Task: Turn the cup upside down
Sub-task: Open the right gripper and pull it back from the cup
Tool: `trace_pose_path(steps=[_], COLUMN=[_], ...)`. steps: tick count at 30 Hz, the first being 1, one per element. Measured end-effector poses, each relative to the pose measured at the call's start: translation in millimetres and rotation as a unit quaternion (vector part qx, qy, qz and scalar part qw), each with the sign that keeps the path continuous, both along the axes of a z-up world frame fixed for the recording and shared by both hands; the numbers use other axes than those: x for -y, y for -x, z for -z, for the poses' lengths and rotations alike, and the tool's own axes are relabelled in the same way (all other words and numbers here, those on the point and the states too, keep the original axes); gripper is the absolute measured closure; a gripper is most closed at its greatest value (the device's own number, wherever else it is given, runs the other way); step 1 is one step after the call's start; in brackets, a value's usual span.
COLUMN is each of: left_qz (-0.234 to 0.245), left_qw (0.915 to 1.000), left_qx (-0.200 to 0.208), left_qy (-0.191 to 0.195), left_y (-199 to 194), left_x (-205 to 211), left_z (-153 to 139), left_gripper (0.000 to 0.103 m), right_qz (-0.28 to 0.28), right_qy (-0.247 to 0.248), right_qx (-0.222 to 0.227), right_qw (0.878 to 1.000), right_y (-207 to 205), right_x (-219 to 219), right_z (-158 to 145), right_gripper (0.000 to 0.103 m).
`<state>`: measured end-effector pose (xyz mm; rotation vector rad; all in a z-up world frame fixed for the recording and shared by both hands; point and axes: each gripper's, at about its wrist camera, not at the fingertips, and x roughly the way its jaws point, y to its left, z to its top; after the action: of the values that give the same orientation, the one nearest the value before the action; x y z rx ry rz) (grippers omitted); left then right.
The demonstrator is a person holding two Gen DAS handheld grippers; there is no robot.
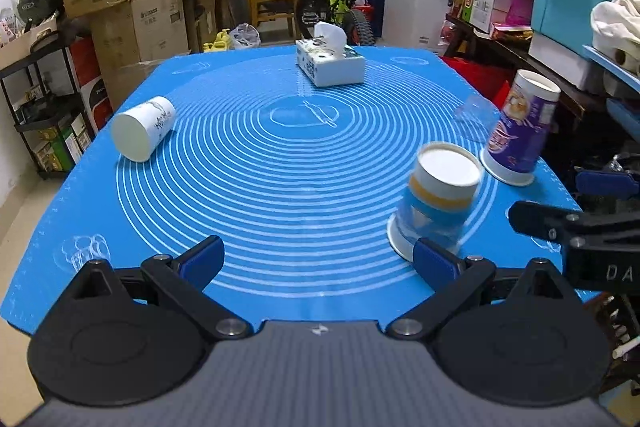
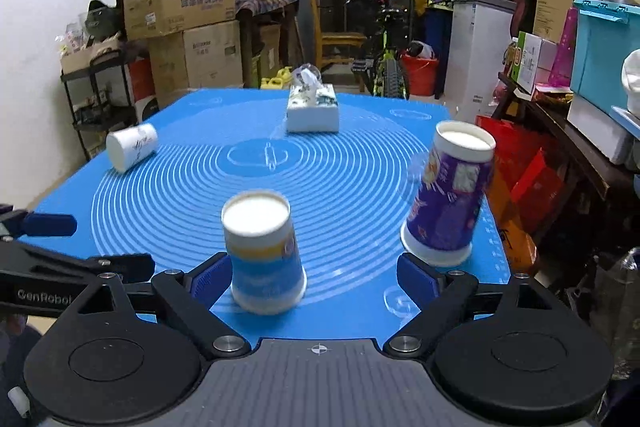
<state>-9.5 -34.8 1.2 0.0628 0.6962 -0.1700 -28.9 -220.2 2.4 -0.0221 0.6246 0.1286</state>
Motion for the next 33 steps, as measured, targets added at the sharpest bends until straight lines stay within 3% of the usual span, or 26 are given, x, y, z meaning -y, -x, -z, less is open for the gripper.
trace_pose_path(steps=[14,33], left_qz=[0.007,-0.003], left_qw=[0.9999,0.9996], left_qx=[-0.008,-0.016], left_qy=[-0.010,-0.023], left_y=[33,35], left_x=[9,11], left_z=[6,10], left_gripper=[0.004,0.004], right_qz=[0.005,0.006], right_qy=[0.015,0.019], right_qx=[-0.032,-0.046], right_qw=[0.999,0.999], right_y=[26,31], right_x=[7,15], right_z=[7,11], right_gripper=[0.013,0.013])
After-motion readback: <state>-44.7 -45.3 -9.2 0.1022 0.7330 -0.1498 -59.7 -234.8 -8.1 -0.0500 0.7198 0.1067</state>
